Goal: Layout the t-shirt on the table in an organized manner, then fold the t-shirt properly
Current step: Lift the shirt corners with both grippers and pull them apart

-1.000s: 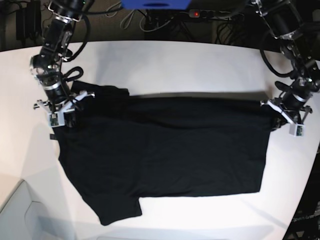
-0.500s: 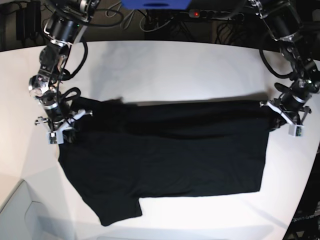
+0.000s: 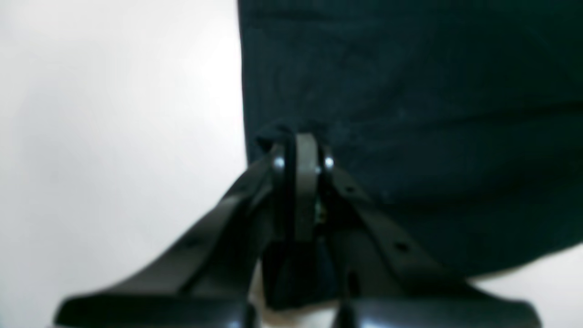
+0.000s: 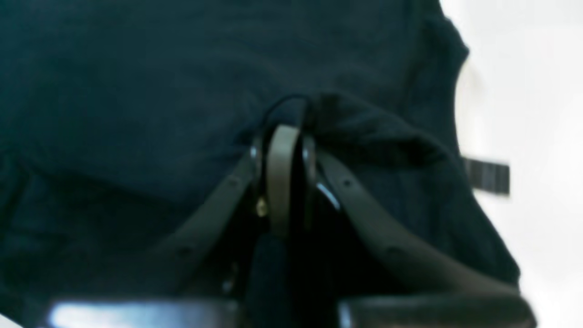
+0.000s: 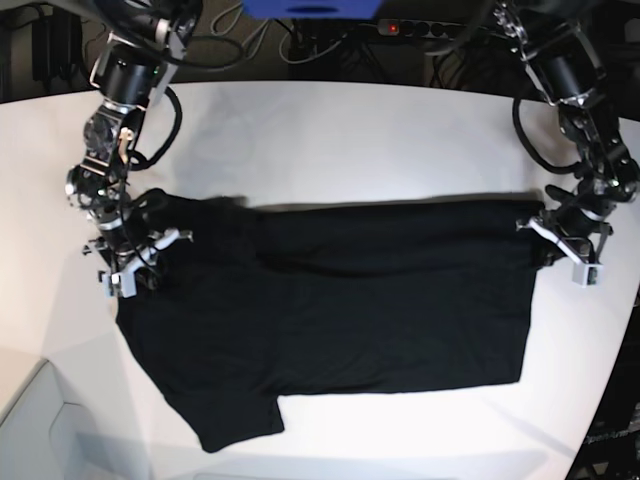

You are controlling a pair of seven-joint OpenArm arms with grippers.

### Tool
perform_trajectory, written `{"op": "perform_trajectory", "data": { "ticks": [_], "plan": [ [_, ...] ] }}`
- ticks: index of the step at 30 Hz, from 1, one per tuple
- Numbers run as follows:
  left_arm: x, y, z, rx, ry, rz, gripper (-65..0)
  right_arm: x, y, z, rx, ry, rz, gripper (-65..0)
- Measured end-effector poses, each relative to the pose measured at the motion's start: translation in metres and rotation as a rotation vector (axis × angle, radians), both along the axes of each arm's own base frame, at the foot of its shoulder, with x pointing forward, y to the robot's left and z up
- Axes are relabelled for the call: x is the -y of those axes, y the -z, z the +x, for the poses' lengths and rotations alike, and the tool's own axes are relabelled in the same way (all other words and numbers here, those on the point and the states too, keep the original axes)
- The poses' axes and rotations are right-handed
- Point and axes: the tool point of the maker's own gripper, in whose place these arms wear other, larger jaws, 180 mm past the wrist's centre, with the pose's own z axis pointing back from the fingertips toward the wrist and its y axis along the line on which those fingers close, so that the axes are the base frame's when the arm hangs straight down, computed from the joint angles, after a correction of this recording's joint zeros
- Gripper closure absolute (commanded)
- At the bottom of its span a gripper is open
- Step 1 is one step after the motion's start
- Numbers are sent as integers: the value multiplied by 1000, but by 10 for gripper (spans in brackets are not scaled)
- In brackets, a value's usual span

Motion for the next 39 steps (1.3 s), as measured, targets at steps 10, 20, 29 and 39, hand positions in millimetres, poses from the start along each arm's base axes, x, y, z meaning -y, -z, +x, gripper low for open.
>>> {"op": "perform_trajectory", "data": {
  "ticks": [10, 20, 29, 39],
  "plan": [
    [0, 4, -1, -11, -4, -7, -357, 10, -7, 6, 13, 7, -20, -224],
    [-20, -25, -32, 81, -128, 28, -362, 12, -20, -11, 71, 20, -47, -456],
    [1, 18, -62, -7, -167, -69, -362, 14, -23, -27, 83, 22, -75, -456],
    [8, 44, -62, -20, -190, -175, -360, 31, -19, -36, 63, 33, -107, -456]
  ]
}}
